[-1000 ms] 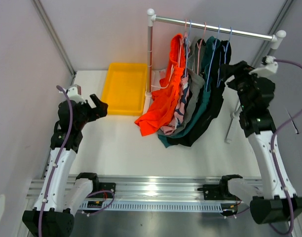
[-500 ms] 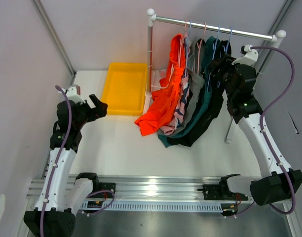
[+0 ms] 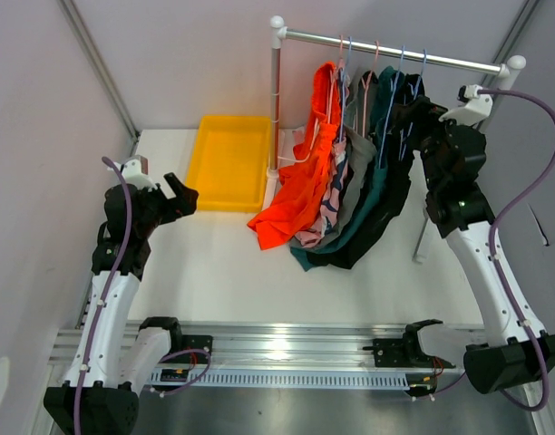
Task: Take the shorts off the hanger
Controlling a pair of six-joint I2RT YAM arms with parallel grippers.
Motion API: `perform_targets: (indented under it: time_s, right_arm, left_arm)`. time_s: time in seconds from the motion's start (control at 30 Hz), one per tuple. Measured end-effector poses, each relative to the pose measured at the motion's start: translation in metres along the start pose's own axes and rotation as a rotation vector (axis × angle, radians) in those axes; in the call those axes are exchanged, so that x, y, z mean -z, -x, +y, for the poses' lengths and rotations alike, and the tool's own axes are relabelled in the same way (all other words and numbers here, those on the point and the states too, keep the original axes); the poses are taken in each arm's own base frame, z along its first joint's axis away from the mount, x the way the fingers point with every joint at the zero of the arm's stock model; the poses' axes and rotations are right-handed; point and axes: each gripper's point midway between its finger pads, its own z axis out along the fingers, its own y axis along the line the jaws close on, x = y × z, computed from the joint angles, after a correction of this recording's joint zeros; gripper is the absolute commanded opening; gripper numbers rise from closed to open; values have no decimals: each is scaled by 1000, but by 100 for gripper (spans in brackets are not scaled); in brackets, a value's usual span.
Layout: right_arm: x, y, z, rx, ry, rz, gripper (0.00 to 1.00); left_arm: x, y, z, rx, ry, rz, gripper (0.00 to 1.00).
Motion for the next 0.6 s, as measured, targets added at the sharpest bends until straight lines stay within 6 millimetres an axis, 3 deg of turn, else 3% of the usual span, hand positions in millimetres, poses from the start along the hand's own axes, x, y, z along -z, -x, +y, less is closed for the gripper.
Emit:
perform_targets:
  time_s: [0.13,0.23,0.37,0.6]
  right_arm:
    - [12,22,5,-11,22,-60,90]
    - [14,29,6,-13,28,-83,80]
    - [8,21,3,-8,17,-65,68]
    - [-8,-5,-5,7,-14,-10,57]
  left_arm:
    - [0,0,0,0,0,0,99]
    - [0,0,0,0,0,0,99]
    - [0,0,0,0,0,0,99]
    - [0,-1,1,-2,1,3,99]
